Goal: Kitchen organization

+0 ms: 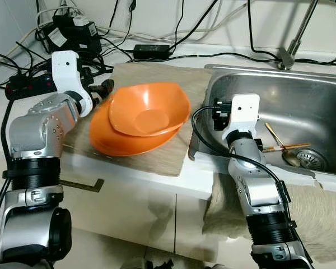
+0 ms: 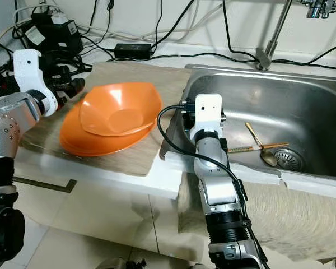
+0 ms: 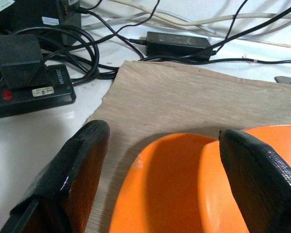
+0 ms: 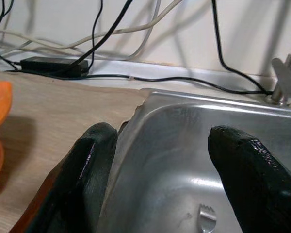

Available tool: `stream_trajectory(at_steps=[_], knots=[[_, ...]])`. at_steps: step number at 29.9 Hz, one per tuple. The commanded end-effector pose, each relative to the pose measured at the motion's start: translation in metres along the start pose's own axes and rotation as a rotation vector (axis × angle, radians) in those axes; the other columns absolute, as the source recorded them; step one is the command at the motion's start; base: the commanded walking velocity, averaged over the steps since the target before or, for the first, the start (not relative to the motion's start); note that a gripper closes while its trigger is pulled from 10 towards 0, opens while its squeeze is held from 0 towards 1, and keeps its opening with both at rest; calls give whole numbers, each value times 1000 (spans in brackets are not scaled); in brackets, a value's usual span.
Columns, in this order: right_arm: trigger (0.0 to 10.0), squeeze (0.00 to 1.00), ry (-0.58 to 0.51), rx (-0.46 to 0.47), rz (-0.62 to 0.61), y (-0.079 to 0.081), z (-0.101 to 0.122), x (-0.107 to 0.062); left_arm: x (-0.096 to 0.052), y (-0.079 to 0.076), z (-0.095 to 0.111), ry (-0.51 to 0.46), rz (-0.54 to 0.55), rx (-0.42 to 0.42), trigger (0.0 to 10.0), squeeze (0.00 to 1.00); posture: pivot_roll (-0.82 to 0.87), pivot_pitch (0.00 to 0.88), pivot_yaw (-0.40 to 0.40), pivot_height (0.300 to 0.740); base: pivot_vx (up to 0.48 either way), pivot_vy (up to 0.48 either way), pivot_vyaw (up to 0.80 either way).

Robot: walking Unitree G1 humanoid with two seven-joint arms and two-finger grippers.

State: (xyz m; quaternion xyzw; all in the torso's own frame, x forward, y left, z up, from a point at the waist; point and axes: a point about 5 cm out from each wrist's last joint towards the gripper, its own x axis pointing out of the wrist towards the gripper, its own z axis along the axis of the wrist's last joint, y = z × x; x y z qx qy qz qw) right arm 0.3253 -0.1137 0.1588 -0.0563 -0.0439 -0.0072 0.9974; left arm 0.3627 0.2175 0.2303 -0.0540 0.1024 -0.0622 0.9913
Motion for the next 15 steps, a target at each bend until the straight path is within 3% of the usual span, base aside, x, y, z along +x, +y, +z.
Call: stream_trajectory(at_steps=[1, 3, 7, 10, 15], knots=[[10000, 0, -19, 6, 16, 4, 5, 3, 1, 2, 1, 8, -5, 24, 10000, 0, 49, 0, 59, 740, 0, 0, 0], [10000, 0, -17, 4, 18, 4, 4, 3, 2, 5, -2, 34, 2, 148, 10000, 0, 47, 0, 61, 740, 0, 0, 0], [10000, 0, -16, 3, 18, 4, 4, 3, 3, 4, -3, 49, -5, 202, 10000, 0, 47, 0, 65, 740, 0, 0, 0], [10000, 0, -15, 3, 16, 5, 3, 2, 3, 0, -11, 126, -65, 316, 10000, 0, 48, 0, 68, 740, 0, 0, 0], [10000, 0, -14, 4, 16, 6, 2, 2, 4, 2, -13, 181, -114, 404, 10000, 0, 52, 0, 72, 740, 0, 0, 0]])
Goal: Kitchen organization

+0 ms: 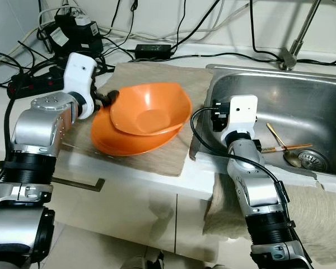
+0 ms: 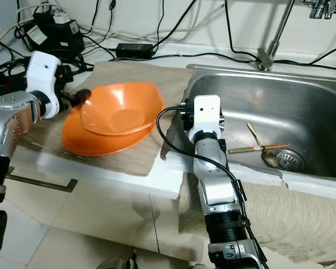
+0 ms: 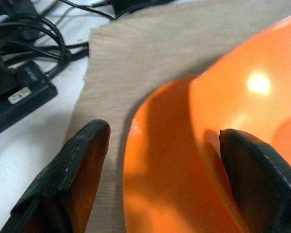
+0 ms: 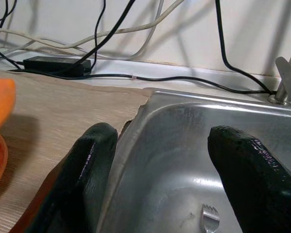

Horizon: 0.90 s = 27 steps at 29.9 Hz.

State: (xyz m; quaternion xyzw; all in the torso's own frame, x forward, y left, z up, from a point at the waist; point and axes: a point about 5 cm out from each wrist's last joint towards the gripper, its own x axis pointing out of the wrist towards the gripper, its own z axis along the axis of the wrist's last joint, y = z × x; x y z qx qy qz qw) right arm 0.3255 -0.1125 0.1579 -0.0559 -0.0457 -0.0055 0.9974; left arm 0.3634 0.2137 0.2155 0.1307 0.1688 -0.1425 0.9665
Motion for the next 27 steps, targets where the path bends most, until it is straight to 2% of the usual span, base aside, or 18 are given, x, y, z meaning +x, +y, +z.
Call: stream_trajectory(at_steps=[1, 8, 16, 21, 24, 27], knots=[[10000, 0, -10, 4, 14, 5, 3, 2, -1, 5, 2, 12, 3, 40, 10000, 0, 53, 0, 75, 740, 0, 0, 0], [10000, 0, -7, 7, 13, 6, 2, 1, -2, 14, 16, -19, 22, 61, 10000, 0, 54, 0, 78, 740, 0, 0, 0], [10000, 0, -5, 4, 16, 6, 1, 1, -1, 12, 18, -21, 8, 87, 10000, 0, 56, 1, 75, 740, 0, 0, 0], [10000, 0, -4, 4, 16, 6, 1, 1, -1, 13, 20, -26, 6, 63, 10000, 0, 56, 3, 73, 740, 0, 0, 0], [10000, 0, -1, 3, 19, 7, 0, 1, 2, 4, 17, -4, -59, -13, 10000, 0, 57, 7, 75, 740, 0, 0, 0], [10000, 0, -1, 3, 19, 7, 0, 1, 3, 2, 17, 0, -70, -38, 10000, 0, 56, 8, 76, 740, 0, 0, 0]])
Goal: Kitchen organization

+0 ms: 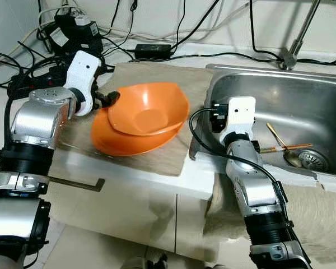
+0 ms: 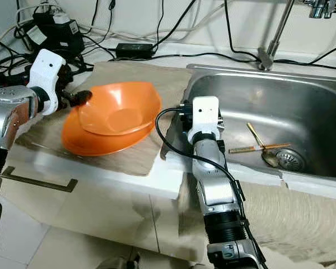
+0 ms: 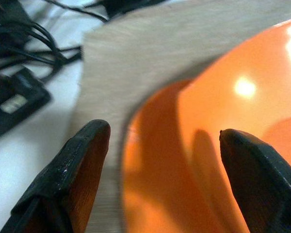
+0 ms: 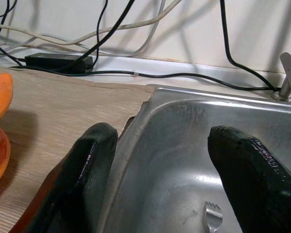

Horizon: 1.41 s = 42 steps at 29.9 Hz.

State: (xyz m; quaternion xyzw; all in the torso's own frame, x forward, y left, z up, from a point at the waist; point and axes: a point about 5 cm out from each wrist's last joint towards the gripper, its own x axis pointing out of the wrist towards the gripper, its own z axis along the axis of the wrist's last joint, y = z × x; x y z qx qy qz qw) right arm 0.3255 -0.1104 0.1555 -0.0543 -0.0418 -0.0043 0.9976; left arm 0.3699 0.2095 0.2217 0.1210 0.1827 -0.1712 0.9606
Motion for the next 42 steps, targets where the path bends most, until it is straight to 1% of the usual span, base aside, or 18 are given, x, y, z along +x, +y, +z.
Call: stream_trajectory(at_steps=[1, 7, 15, 19, 28, 35, 36, 42], knots=[[10000, 0, -9, 0, 16, 5, 2, 1, -2, 1, 9, -20, -16, -43, 10000, 0, 56, 8, 76, 740, 0, 0, 0], [10000, 0, -8, 0, 16, 5, 2, 1, 1, -3, 10, -15, -45, -84, 10000, 0, 53, 8, 78, 740, 0, 0, 0], [10000, 0, -8, -1, 15, 5, 3, 1, 1, -4, 9, 22, -62, -85, 10000, 0, 52, 7, 79, 740, 0, 0, 0], [10000, 0, -7, 0, 16, 6, 2, 1, 3, -4, 3, 65, -79, -79, 10000, 0, 54, 5, 82, 740, 0, 0, 0], [10000, 0, -10, 1, 16, 6, 3, 1, 5, -5, 1, 88, -99, -91, 10000, 0, 50, 0, 84, 740, 0, 0, 0], [10000, 0, -13, 2, 16, 7, 4, 1, 7, -5, 0, 107, -103, -75, 10000, 0, 50, 0, 85, 740, 0, 0, 0], [10000, 0, -14, 3, 17, 7, 4, 1, 7, -4, -1, 112, -104, -61, 0, 0, 51, 0, 86, 740, 0, 0, 0], [10000, 0, -16, 8, 16, 8, 5, 1, 9, -4, -7, 139, -114, -31, 0, 0, 51, 0, 92, 740, 0, 0, 0]])
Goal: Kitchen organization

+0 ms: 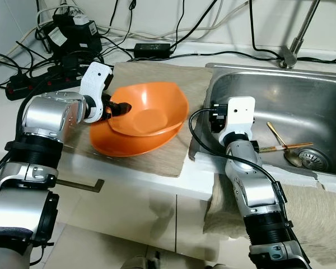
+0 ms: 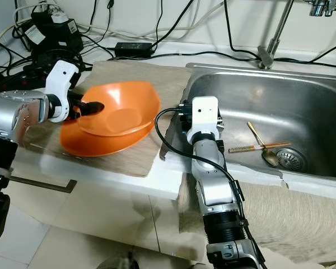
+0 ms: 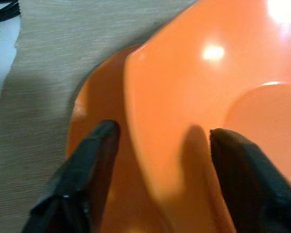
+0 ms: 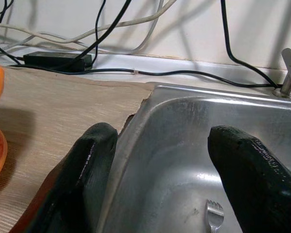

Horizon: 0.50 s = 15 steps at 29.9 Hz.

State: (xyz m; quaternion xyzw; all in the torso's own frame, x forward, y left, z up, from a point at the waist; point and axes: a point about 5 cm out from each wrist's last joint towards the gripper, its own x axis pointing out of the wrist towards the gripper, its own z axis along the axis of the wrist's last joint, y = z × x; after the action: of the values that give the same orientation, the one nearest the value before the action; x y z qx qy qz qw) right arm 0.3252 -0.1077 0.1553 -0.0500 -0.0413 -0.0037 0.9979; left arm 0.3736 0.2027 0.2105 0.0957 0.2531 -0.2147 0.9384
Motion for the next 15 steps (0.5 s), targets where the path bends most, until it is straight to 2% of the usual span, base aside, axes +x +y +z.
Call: stream_trajectory(at_steps=[1, 15], knots=[[10000, 0, -17, 0, 15, 6, 5, 2, 0, 2, -1, 19, 3, 23, 0, 0, 50, 0, 92, 740, 0, 0, 0], [10000, 0, -11, 6, 14, 7, 3, 0, 3, 3, -2, 24, -6, 105, 0, 0, 54, 6, 97, 740, 0, 0, 0]])
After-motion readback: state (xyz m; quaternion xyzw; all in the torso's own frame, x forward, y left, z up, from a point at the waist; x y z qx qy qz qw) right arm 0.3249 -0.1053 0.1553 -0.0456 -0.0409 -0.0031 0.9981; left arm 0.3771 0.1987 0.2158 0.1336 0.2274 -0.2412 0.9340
